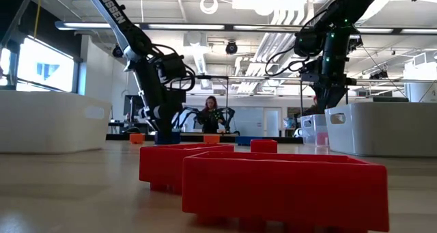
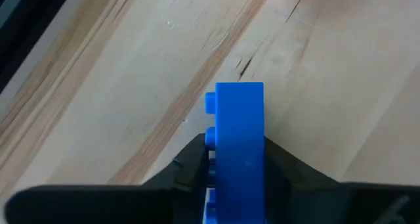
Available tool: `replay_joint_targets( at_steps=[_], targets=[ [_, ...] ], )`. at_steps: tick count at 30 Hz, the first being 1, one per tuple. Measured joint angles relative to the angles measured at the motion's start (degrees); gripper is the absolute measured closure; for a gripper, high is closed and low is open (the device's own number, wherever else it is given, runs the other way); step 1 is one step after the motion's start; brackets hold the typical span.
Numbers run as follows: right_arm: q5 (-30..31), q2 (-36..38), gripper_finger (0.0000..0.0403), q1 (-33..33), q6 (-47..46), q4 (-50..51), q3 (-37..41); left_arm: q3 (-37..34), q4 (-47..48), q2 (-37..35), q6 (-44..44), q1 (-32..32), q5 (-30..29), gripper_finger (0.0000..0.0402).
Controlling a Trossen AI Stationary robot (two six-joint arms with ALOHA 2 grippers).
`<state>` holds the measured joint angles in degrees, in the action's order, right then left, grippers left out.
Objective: Sort & place blocks by color
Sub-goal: Put the blue game piece into the white bin
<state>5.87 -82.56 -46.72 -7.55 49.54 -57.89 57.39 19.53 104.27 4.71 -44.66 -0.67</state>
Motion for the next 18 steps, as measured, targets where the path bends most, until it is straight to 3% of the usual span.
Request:
replay_joint_targets(
  at_steps=[7,18],
  targets=[
    [-0.42,0.07,0.0222,0.39,-0.11,1.87,0.0,0.0,1.74,-2.04,0.0,0.16,0.2,0.0337],
    [-0.44,0.11,0.0222,4.55,-0.11,2.56,-1.37,0.04,6.92,-12.94,-0.02,1.47,0.22,0.0336]
  ],
)
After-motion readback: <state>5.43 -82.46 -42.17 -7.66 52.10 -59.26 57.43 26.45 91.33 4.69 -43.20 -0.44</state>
